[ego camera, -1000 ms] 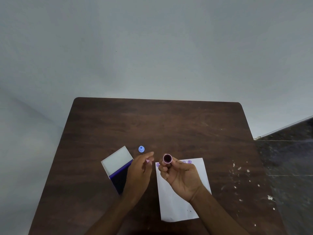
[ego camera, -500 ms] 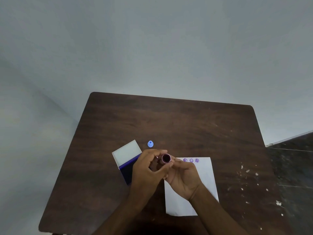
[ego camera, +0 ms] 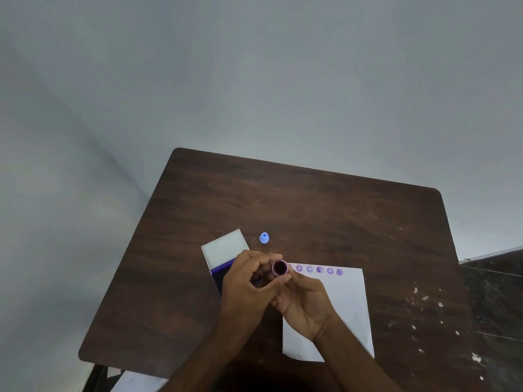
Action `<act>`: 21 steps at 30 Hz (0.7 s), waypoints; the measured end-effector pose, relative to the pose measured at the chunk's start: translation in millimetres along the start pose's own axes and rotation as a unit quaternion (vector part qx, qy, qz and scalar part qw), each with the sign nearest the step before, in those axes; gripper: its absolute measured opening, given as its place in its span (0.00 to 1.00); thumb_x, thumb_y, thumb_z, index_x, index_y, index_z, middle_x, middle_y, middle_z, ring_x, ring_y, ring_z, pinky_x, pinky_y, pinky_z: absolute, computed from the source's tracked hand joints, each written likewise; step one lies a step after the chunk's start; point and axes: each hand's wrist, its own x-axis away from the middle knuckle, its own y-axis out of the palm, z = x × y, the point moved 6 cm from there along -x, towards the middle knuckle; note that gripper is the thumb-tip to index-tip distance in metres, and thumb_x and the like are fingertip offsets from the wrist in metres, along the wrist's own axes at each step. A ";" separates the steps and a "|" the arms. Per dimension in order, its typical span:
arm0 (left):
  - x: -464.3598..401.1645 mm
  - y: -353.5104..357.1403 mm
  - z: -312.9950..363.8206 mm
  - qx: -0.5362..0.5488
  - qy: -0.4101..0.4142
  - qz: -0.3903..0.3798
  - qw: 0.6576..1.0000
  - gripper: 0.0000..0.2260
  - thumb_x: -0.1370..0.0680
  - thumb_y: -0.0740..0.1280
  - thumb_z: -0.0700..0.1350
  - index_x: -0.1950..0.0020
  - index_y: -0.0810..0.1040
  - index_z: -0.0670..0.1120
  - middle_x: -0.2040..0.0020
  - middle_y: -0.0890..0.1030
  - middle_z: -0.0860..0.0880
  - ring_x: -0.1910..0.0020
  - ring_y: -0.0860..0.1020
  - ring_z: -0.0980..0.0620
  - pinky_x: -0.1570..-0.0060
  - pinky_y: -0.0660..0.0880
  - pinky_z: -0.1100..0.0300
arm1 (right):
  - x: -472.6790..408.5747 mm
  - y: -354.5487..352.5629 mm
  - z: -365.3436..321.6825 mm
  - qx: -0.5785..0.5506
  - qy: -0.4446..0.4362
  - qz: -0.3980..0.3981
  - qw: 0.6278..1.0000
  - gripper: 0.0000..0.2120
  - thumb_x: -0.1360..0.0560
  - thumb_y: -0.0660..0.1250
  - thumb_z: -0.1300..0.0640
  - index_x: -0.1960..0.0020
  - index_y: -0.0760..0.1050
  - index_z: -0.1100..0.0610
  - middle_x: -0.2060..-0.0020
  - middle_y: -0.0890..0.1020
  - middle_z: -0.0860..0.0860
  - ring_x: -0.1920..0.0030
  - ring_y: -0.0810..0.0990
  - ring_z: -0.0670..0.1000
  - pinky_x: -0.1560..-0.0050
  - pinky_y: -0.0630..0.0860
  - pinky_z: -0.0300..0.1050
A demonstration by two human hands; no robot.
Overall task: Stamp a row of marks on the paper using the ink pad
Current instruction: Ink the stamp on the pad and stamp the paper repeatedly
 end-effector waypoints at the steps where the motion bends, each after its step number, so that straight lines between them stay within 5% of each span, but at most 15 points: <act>1: -0.2 -1.6 -0.5 -0.001 0.004 0.002 1.000 0.20 0.30 0.76 0.48 0.40 0.79 0.43 0.42 0.80 0.46 0.44 0.78 0.50 0.40 0.74 0.54 | -0.3 1.2 1.1 -0.007 0.004 -0.006 1.000 0.18 0.27 0.70 0.59 0.39 0.78 0.63 0.41 0.81 0.63 0.43 0.80 0.61 0.41 0.77 0.53; 8: -3.6 -8.8 -12.2 0.025 -0.001 -0.004 1.000 0.21 0.32 0.77 0.51 0.42 0.80 0.47 0.45 0.80 0.51 0.47 0.78 0.54 0.43 0.76 0.59 | -11.3 -8.6 4.3 0.016 0.005 0.017 1.000 0.16 0.24 0.65 0.61 0.38 0.77 0.65 0.41 0.80 0.64 0.43 0.80 0.62 0.39 0.76 0.55; 12: -3.0 -21.9 -52.7 0.019 -0.012 0.003 1.000 0.20 0.33 0.77 0.50 0.43 0.78 0.53 0.49 0.78 0.56 0.51 0.76 0.58 0.50 0.76 0.65 | -28.0 -26.6 -3.1 0.187 -0.021 0.121 0.975 0.12 0.25 0.68 0.59 0.45 0.80 0.65 0.51 0.83 0.63 0.52 0.81 0.58 0.49 0.79 0.51; 16: -9.5 -41.2 -120.8 -0.128 -0.053 0.027 0.990 0.22 0.32 0.76 0.51 0.39 0.77 0.53 0.42 0.77 0.53 0.42 0.73 0.54 0.42 0.73 0.56 | -45.0 -35.6 -6.5 0.488 -0.059 0.252 0.834 0.08 0.25 0.69 0.53 0.52 0.83 0.55 0.66 0.83 0.51 0.64 0.79 0.48 0.64 0.77 0.39; 21: -27.0 -28.2 -169.3 -0.258 -0.074 -0.029 0.963 0.40 0.38 0.73 0.65 0.29 0.65 0.56 0.30 0.69 0.53 0.32 0.65 0.52 0.35 0.64 0.54 | -78.8 -18.6 9.2 0.741 -0.036 0.259 0.618 0.12 0.24 0.63 0.41 0.56 0.74 0.49 0.66 0.75 0.40 0.56 0.80 0.46 0.57 0.66 0.32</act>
